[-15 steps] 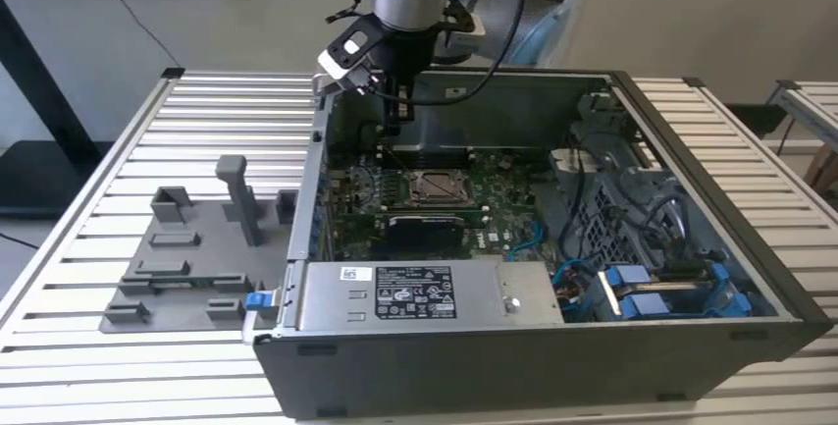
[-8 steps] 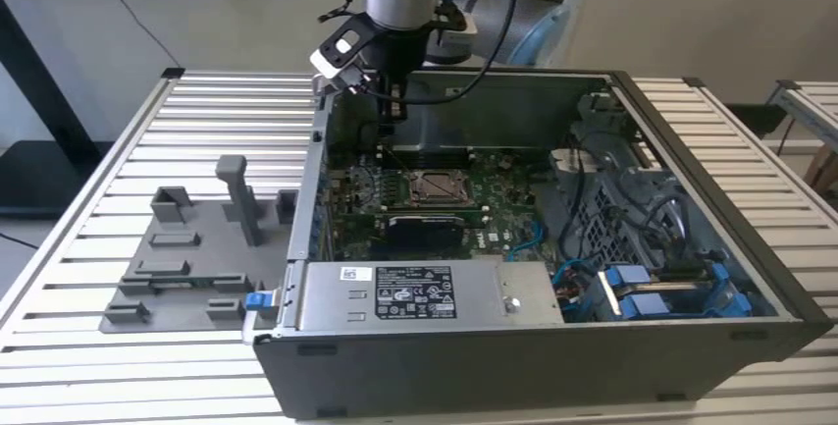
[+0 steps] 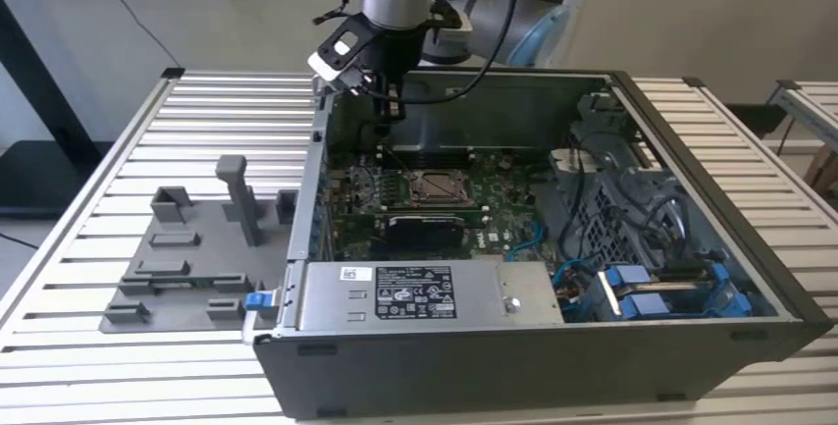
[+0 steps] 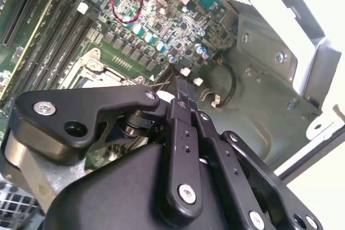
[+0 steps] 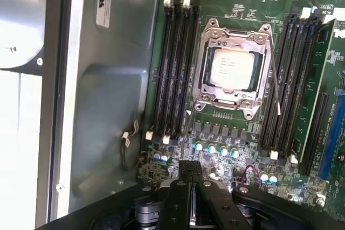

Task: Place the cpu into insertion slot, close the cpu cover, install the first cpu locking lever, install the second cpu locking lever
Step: 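Install the first cpu locking lever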

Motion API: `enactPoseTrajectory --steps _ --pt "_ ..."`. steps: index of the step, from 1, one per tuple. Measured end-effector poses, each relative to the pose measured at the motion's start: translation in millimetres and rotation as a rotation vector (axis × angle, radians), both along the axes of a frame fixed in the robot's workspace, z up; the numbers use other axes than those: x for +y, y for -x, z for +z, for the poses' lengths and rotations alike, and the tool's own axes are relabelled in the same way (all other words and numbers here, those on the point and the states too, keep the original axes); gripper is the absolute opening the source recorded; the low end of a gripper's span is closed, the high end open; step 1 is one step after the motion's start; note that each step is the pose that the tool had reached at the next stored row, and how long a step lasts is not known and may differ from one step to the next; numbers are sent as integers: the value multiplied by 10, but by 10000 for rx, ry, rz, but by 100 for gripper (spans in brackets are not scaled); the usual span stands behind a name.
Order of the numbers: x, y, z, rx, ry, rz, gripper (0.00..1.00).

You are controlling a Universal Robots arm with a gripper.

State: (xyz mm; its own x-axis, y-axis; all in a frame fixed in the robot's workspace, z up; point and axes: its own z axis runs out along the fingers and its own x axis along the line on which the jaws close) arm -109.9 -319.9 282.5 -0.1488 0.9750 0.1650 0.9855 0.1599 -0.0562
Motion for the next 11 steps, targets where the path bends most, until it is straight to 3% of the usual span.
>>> enactPoseTrajectory --steps 11 --pt "0 0 0 -15 2 1999 11"
